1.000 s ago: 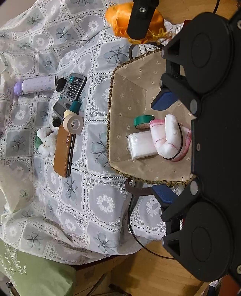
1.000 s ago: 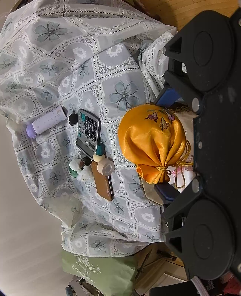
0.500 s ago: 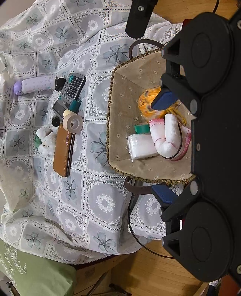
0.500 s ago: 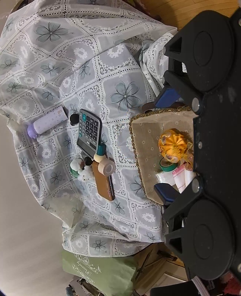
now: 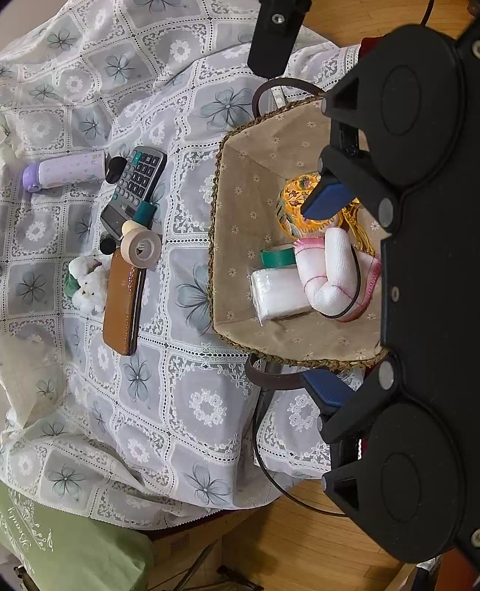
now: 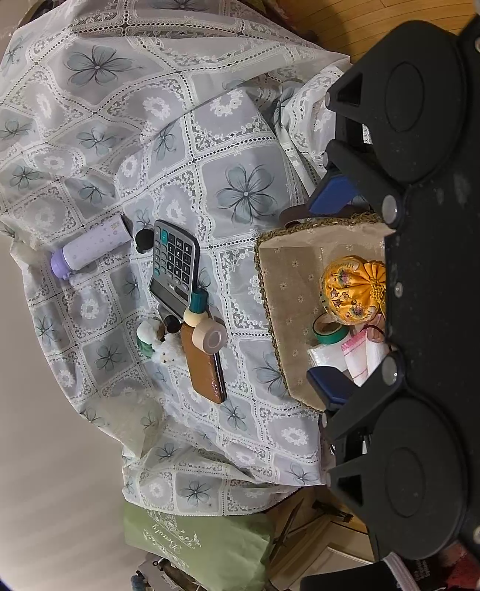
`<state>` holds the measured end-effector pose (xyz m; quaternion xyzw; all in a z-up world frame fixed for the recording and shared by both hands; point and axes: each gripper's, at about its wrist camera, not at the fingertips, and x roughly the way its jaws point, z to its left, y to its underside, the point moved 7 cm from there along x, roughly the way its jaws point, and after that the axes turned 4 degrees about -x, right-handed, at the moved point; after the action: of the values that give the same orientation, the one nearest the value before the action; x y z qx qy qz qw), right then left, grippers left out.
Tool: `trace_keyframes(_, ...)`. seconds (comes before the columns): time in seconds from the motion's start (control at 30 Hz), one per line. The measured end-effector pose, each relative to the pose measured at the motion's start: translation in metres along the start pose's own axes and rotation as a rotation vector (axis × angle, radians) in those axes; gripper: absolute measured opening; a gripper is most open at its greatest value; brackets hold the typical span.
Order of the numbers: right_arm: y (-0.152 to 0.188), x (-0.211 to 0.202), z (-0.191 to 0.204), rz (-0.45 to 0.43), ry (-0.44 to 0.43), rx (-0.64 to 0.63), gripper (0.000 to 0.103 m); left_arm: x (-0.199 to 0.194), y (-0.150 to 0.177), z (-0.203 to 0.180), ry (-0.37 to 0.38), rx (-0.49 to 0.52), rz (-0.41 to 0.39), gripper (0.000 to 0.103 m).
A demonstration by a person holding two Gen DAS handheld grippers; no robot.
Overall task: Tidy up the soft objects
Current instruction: 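Open both tools to drop the bundle and pouch into the basket, then lift both open tools out of the basket toward the beige tape roll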
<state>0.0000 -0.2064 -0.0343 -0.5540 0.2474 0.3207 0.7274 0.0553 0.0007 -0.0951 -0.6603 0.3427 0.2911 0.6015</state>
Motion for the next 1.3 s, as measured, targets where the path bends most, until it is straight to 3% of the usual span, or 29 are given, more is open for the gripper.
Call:
trace_keyframes(0.6, -0.002, 0.005, -0.001, 0.002, 0.01, -0.011, 0.091, 0.001, 0.001, 0.001, 0.0, 0.005, 0.007, 0.085)
trace_keyframes(0.8, -0.011, 0.008, 0.003, -0.053, 0.064, -0.081, 0.094, 0.004, 0.0, 0.002, -0.008, 0.028, 0.0, 0.085)
trace_keyframes(0.97, -0.023, 0.016, 0.004, -0.106, 0.12, -0.138, 0.098, 0.009, -0.009, 0.0, -0.016, 0.045, 0.0, 0.085)
trace_keyframes(1.3, -0.055, 0.056, -0.017, -0.096, 0.163, -0.057, 0.103, 0.036, -0.042, 0.0, -0.045, 0.059, 0.027, 0.085)
